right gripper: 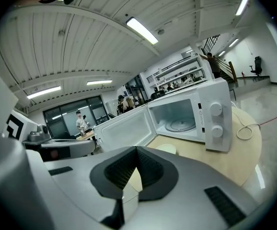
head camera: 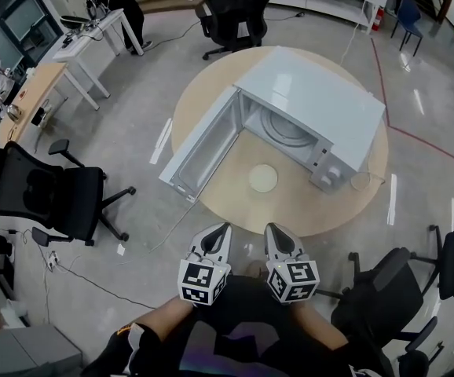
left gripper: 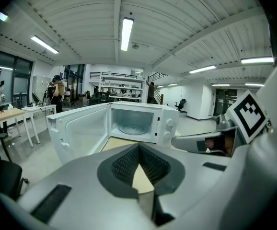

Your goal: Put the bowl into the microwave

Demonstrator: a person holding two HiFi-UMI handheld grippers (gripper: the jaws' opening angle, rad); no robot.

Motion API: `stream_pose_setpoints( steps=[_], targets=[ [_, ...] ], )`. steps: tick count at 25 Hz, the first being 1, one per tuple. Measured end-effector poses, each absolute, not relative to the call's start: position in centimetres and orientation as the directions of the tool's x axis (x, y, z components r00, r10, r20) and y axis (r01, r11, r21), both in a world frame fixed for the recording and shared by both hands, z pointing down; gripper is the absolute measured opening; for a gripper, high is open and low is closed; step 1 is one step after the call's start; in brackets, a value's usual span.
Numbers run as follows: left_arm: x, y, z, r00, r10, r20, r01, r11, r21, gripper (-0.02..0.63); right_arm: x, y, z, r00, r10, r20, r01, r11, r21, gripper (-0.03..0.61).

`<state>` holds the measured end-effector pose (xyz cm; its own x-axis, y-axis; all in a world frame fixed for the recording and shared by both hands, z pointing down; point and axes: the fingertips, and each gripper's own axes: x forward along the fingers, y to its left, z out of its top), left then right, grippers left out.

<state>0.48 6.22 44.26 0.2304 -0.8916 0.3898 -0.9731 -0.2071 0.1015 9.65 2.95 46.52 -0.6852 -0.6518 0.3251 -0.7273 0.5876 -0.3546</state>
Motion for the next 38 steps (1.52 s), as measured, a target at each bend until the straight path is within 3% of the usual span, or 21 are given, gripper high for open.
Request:
stream_pose_setpoints(
  steps=[13, 38],
  targets=[
    [1.4, -0.3, 44.4, 0.354, -0.859, 0.369, -0.935, -0.325, 0.140, 0.046, 12.2, -1.5, 47.0, -0.560, -0.732, 0.388, -0.826, 0.456, -0.333, 0.015],
    [-5.0, -10.3, 47.0, 0.583, -0.745, 0.324, -0.812, -0.542, 0.215, 0.046, 6.4, -9.5, 49.8, -0.326, -0.751, 0.575, -0.944, 0.223, -0.244, 0.015]
  ],
)
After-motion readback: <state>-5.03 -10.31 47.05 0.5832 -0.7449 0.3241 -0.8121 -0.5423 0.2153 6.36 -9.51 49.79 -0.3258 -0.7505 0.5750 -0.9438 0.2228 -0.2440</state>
